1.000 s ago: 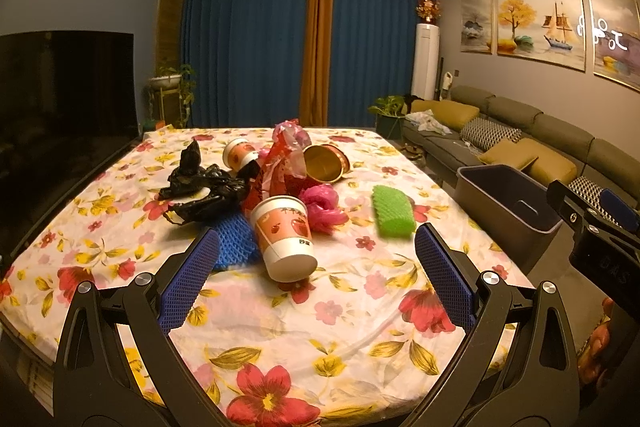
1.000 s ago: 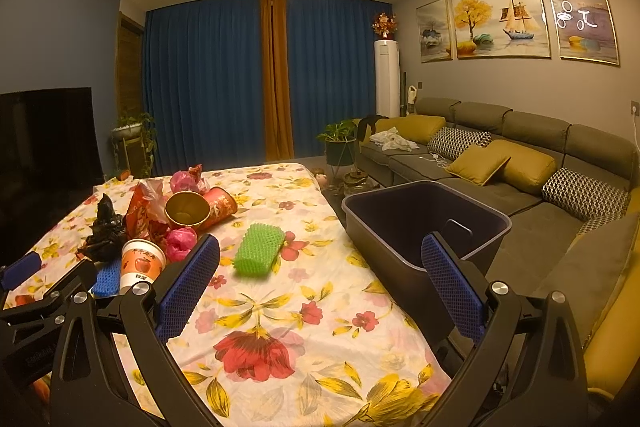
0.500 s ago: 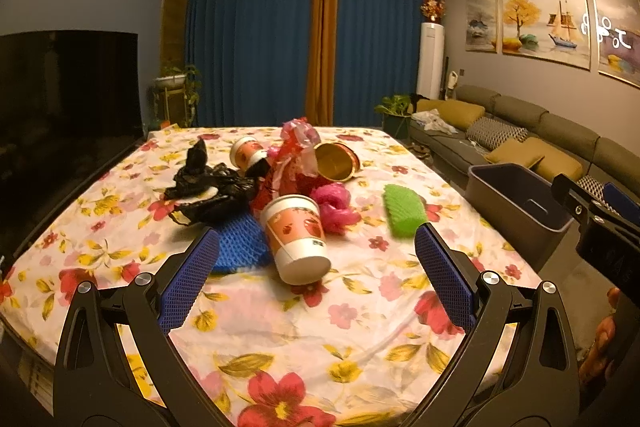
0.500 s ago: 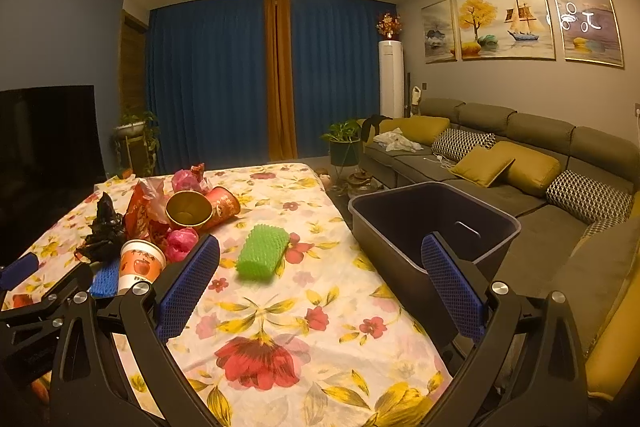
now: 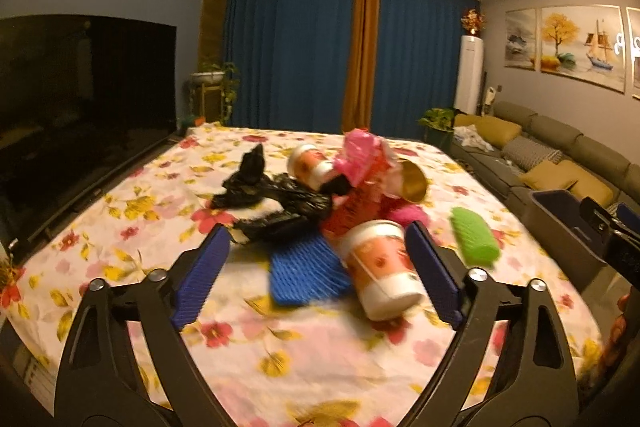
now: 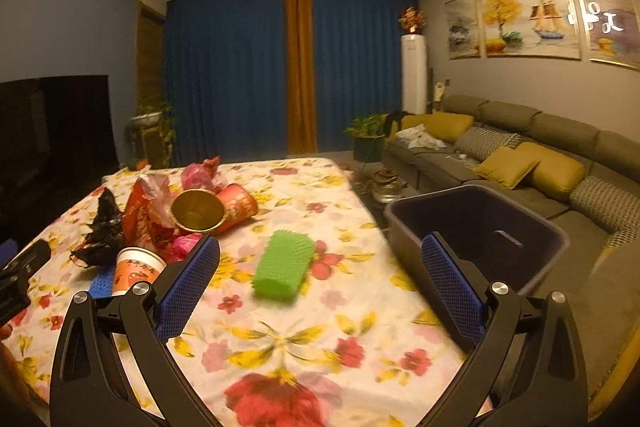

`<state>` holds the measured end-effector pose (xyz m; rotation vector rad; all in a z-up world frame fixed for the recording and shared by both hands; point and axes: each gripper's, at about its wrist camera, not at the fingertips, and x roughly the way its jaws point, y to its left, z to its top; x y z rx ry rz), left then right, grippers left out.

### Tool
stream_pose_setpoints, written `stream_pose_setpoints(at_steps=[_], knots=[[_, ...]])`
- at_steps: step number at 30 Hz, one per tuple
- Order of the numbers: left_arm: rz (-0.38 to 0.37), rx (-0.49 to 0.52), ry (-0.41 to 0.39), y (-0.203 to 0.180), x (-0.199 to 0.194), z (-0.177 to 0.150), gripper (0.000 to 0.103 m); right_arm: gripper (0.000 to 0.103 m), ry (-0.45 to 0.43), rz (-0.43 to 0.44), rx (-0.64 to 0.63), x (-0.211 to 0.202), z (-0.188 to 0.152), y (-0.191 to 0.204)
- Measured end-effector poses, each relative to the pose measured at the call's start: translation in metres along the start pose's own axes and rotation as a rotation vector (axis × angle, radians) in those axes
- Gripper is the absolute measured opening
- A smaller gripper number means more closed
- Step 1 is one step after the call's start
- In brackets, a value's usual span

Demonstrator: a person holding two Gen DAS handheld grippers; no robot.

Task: Collect trash
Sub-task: 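Grasp the black plastic bag with the left tool while the right tool grasps the red snack bag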

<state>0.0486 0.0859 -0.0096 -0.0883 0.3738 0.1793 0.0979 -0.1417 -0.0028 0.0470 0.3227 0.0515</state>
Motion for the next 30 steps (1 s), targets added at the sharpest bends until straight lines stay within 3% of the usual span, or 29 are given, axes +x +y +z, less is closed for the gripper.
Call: stream_pose_setpoints(at_steps=[3, 7, 16, 22, 27, 30], knots=[[0.013, -0.029, 0.016, 0.013, 0.017, 0.006, 0.078, 0.098, 0.017, 0.030, -0.017, 0.015, 0.002, 0.012], [0.038, -0.037, 0.025, 0.021, 0.035, 0.012, 0.077, 0.098, 0.032, 0.086, -0.040, 0.033, 0.004, 0.033], [0.106, -0.061, 0.050, 0.040, 0.055, 0.014, 0.077, 0.089, 0.103, 0.256, -0.087, 0.078, 0.019, 0.100], [0.148, -0.088, 0.040, 0.062, 0.062, 0.022, 0.077, 0.082, 0.141, 0.319, -0.122, 0.109, 0.028, 0.148], [0.158, -0.111, 0.050, 0.079, 0.069, 0.024, 0.077, 0.067, 0.182, 0.311, -0.152, 0.139, 0.029, 0.174], [0.150, -0.114, 0.062, 0.083, 0.074, 0.023, 0.077, 0.049, 0.211, 0.302, -0.171, 0.152, 0.024, 0.179]])
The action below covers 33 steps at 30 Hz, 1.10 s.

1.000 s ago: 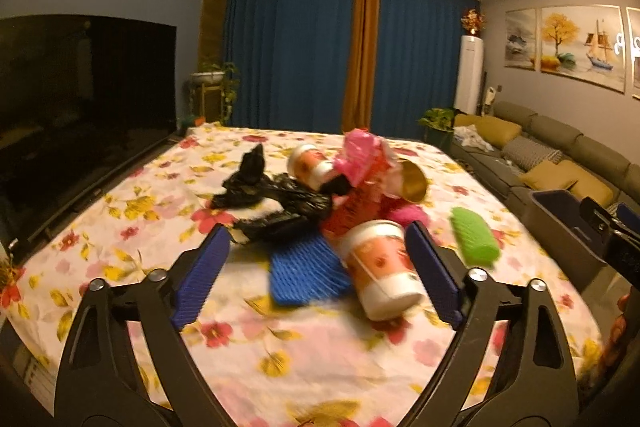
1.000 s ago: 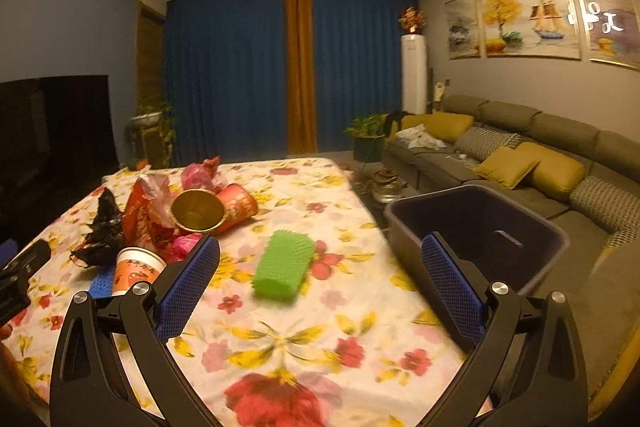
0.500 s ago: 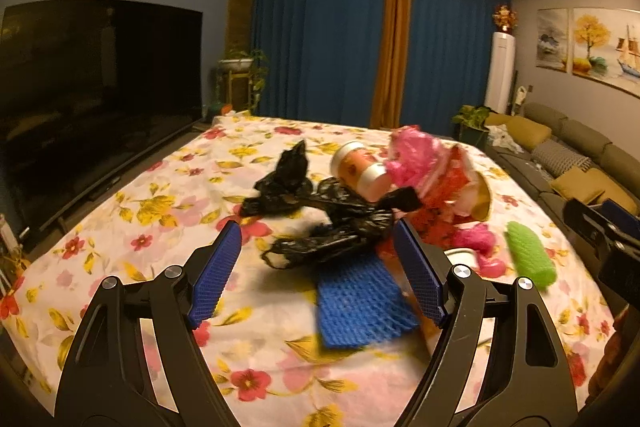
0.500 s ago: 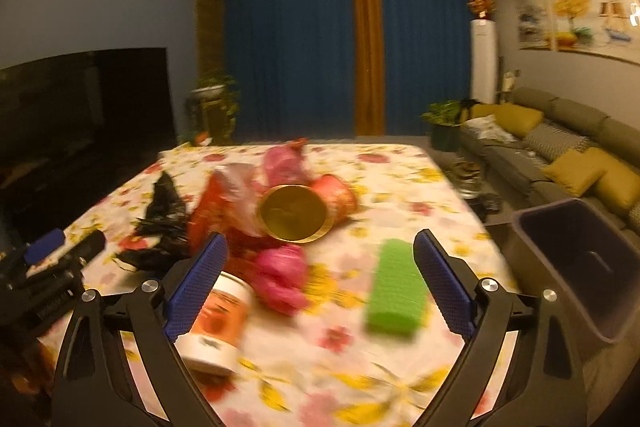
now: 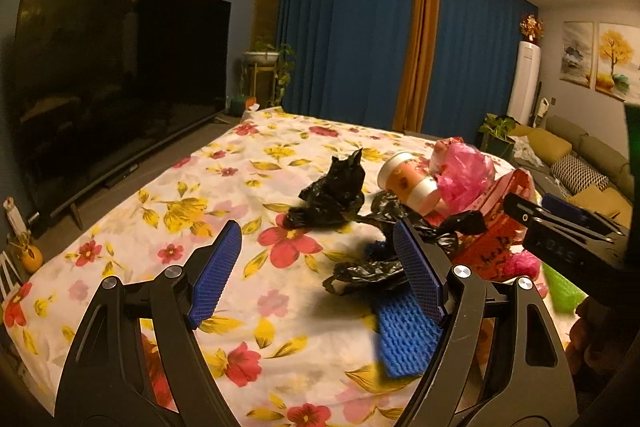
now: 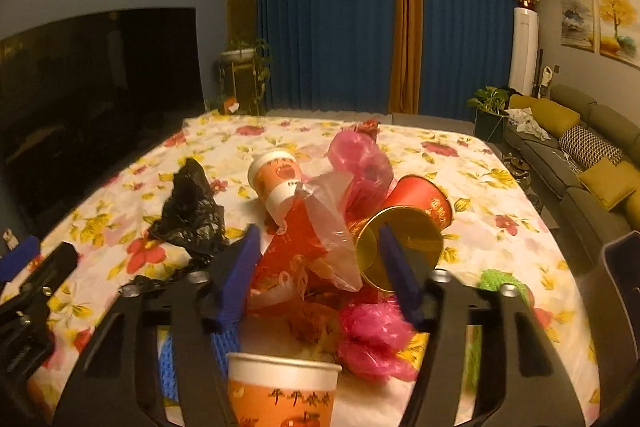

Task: Collect trash
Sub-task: 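Grasp the black plastic bag with the left tool while the right tool grasps the red snack bag, then lift the black bag with the left tool while the right tool carries the red bag toward the bin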

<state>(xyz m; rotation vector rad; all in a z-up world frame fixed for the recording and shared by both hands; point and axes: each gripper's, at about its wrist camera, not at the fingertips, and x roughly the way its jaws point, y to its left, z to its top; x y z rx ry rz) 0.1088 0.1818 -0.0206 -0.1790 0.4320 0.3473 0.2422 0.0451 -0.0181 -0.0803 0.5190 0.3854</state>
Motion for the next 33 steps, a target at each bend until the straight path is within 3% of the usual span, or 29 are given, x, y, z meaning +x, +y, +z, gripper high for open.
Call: stream_pose_setpoints(at_steps=[4, 8, 14, 23, 33], knots=[[-0.027, 0.012, 0.019, -0.003, 0.009, -0.003, 0.077, 0.025, 0.011, -0.005, -0.004, 0.007, -0.002, -0.003], [-0.065, 0.042, 0.030, -0.015, 0.015, -0.005, 0.077, 0.016, -0.014, -0.022, -0.011, 0.001, -0.004, -0.008], [-0.116, 0.121, 0.047, -0.035, 0.026, -0.010, 0.079, 0.014, -0.089, -0.022, 0.022, -0.022, 0.004, -0.024], [-0.181, 0.127, 0.150, -0.048, 0.057, -0.016, 0.079, 0.013, -0.208, -0.053, 0.073, -0.063, 0.010, -0.053], [-0.240, 0.041, 0.224, -0.036, 0.074, -0.015, 0.079, 0.013, -0.253, -0.056, 0.109, -0.094, -0.001, -0.076]])
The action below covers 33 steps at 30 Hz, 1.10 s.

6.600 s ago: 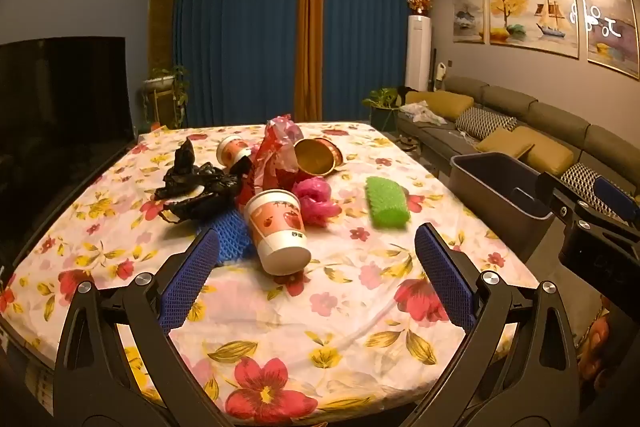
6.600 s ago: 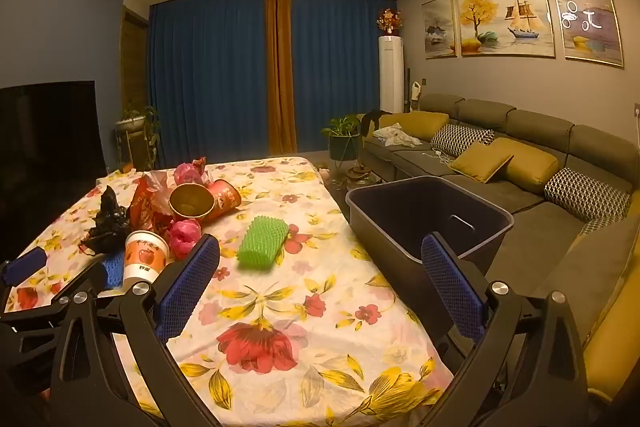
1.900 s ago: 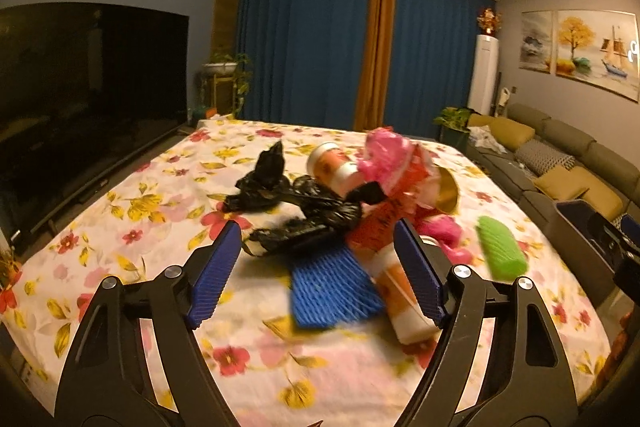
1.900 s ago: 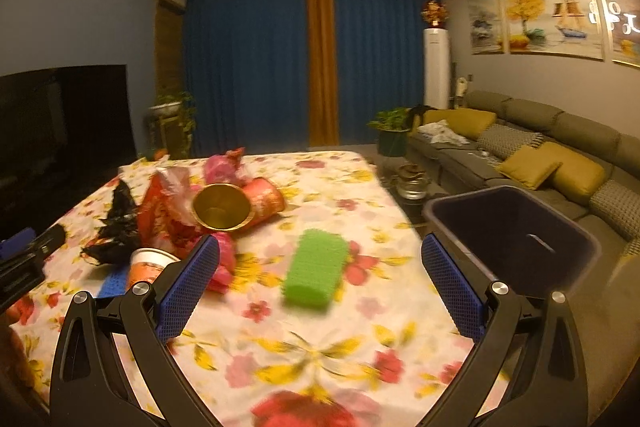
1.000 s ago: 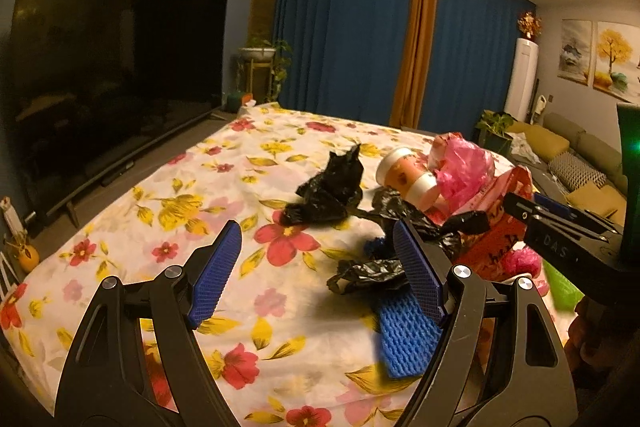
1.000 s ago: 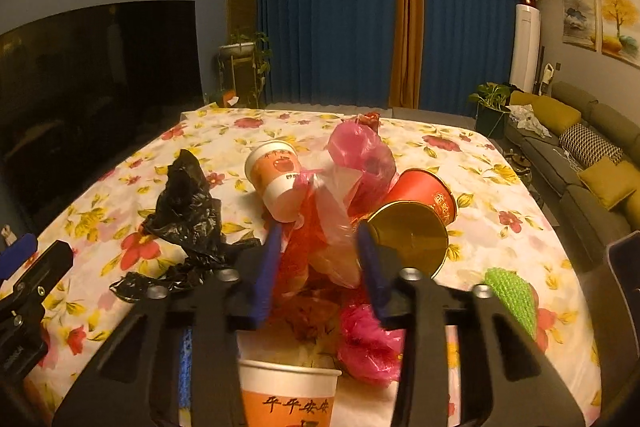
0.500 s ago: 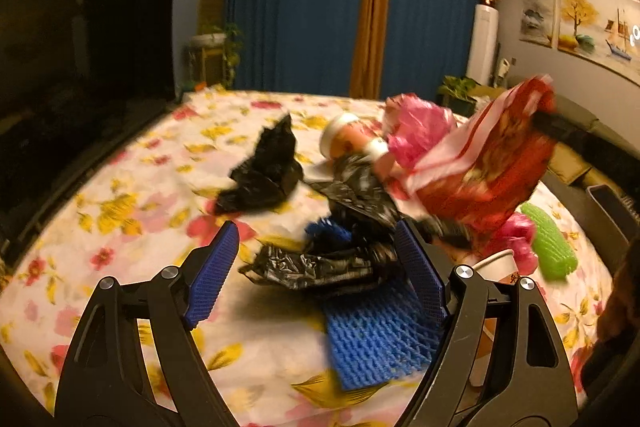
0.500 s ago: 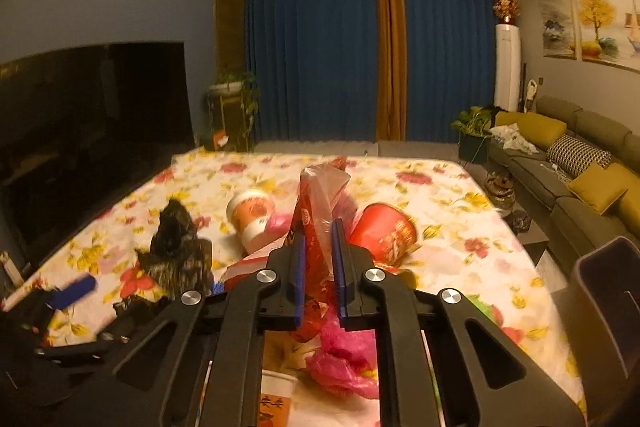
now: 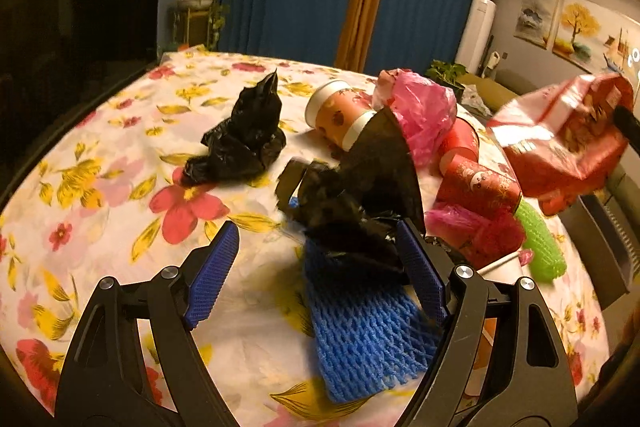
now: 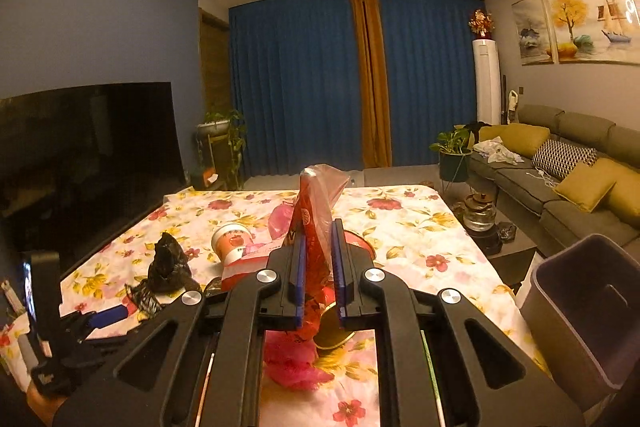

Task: Collect trash
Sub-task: 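Lift the black bag with the left tool while the right tool carries the red bag toward the bin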

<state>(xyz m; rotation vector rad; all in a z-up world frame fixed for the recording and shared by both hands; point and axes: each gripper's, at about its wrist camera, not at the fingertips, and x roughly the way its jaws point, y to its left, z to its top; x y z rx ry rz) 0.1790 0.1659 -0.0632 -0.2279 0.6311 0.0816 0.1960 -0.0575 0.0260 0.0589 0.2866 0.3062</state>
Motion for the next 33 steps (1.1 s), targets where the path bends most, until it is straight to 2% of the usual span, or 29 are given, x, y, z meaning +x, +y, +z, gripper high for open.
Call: stream_pose_setpoints(at_steps=[5, 8, 10, 13, 14, 18, 23, 33], knots=[[-0.062, -0.014, 0.009, -0.005, 0.002, 0.006, 0.076, 0.013, 0.007, -0.007, -0.013, -0.003, -0.007, 0.002], [-0.094, -0.031, 0.017, -0.007, 0.007, 0.010, 0.063, 0.013, 0.011, -0.007, -0.012, -0.006, -0.010, 0.001], [-0.102, -0.031, 0.040, -0.009, 0.013, 0.010, 0.034, 0.013, 0.013, -0.008, -0.011, -0.006, -0.010, 0.001], [-0.114, -0.039, 0.052, -0.011, 0.017, 0.009, 0.011, 0.013, 0.009, -0.019, -0.008, -0.010, -0.009, -0.003], [-0.113, -0.038, 0.046, -0.011, 0.015, 0.009, 0.008, 0.013, 0.007, -0.023, -0.008, -0.012, -0.009, -0.005], [-0.090, -0.043, -0.040, -0.015, -0.006, 0.015, 0.004, 0.013, 0.006, -0.031, 0.006, -0.017, -0.008, -0.012], [-0.104, -0.081, -0.122, -0.017, -0.039, 0.027, 0.004, 0.013, -0.007, -0.042, 0.017, -0.030, -0.007, -0.024], [-0.078, -0.037, -0.254, -0.050, -0.089, 0.036, 0.004, 0.012, -0.046, -0.075, 0.021, -0.061, -0.005, -0.048]])
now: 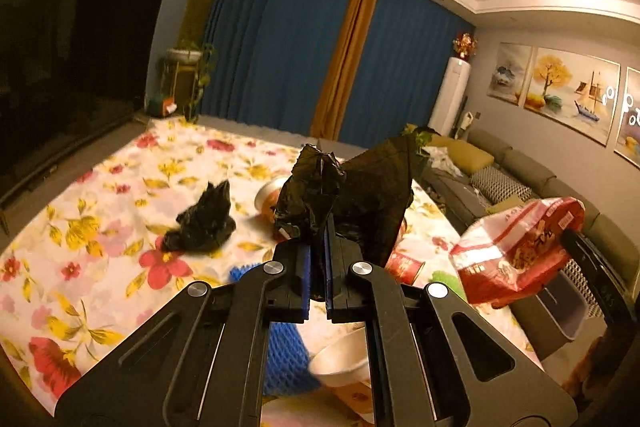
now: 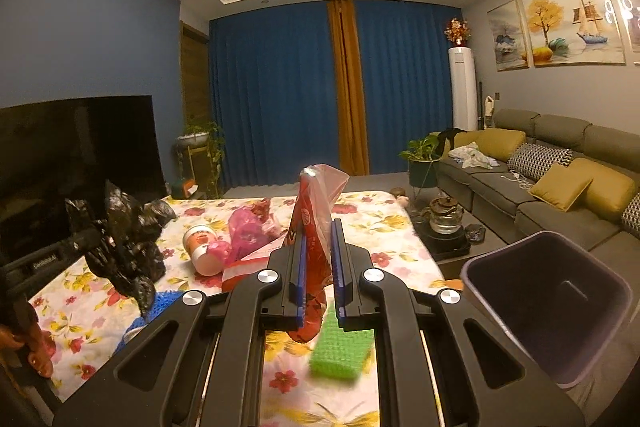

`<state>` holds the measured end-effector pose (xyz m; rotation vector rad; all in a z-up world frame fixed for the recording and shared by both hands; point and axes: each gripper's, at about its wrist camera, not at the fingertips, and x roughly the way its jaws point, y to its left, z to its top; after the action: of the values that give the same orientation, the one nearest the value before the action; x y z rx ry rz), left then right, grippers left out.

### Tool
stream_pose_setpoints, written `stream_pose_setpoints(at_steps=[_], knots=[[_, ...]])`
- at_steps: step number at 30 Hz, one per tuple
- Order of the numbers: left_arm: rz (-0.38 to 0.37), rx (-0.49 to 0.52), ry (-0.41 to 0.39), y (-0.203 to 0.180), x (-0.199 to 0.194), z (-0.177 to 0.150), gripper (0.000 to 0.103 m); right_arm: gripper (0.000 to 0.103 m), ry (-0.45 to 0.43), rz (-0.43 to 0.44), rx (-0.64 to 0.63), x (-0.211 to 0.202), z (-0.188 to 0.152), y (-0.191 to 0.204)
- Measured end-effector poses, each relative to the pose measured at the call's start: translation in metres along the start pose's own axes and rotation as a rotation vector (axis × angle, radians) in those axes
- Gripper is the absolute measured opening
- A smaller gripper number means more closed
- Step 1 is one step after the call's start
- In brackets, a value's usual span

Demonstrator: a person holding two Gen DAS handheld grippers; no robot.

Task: Collect trash
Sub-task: 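Lift the black bag with the left tool while the right tool carries the red bag toward the bin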

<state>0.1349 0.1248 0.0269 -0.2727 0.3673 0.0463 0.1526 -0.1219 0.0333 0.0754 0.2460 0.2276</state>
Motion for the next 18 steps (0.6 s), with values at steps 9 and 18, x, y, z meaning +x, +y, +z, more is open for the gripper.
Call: stream_pose_setpoints(at_steps=[9, 18], knots=[[-0.057, 0.030, -0.047, -0.036, -0.018, 0.008, 0.004, 0.012, -0.030, -0.035, 0.015, -0.021, 0.003, -0.025], [-0.155, 0.090, -0.027, -0.093, -0.013, -0.005, 0.004, 0.011, -0.046, -0.081, 0.026, -0.041, 0.002, -0.054]])
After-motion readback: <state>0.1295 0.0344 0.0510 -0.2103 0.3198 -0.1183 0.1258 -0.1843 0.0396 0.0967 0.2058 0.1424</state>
